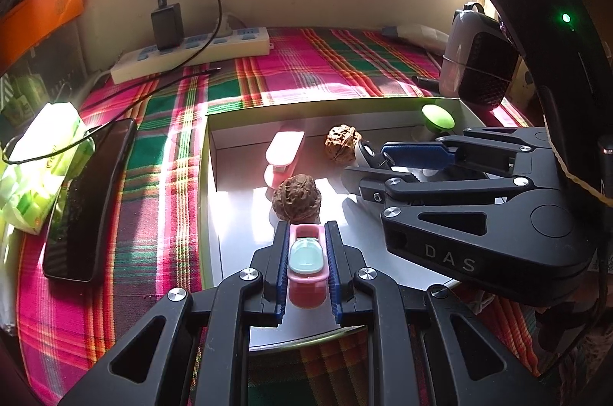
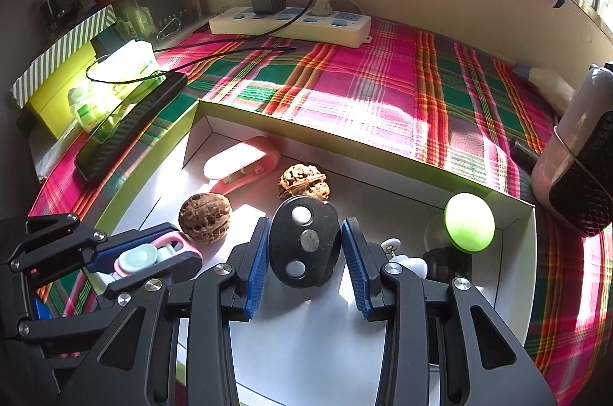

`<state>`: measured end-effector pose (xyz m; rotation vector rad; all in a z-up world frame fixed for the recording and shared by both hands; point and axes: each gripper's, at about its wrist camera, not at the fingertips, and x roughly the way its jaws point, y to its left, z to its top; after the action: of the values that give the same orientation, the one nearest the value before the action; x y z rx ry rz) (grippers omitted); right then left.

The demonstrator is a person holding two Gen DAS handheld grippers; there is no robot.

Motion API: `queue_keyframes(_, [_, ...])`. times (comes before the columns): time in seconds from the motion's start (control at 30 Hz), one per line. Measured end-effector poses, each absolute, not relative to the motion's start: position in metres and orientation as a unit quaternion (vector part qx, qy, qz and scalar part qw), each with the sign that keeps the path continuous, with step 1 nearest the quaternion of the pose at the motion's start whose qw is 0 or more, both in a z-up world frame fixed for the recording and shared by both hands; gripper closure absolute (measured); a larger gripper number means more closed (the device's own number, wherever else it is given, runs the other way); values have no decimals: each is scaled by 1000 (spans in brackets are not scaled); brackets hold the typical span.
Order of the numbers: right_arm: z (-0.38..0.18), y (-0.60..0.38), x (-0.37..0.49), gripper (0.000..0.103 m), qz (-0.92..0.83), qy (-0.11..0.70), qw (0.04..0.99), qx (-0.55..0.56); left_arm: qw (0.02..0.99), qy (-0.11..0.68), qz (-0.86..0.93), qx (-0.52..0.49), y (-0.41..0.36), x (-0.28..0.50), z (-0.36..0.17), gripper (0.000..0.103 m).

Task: Organize objects
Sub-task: 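Lower and open the left gripper in the box while the right gripper releases the black disc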

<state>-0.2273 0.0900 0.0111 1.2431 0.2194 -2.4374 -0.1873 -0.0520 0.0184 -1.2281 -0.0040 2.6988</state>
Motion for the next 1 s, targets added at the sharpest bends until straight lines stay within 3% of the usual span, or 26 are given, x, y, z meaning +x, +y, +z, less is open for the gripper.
queue_keyframes(1.0, [9, 92, -228, 64, -871, 73, 195, 445, 84, 7, 907, -413, -51, -186, 16, 87])
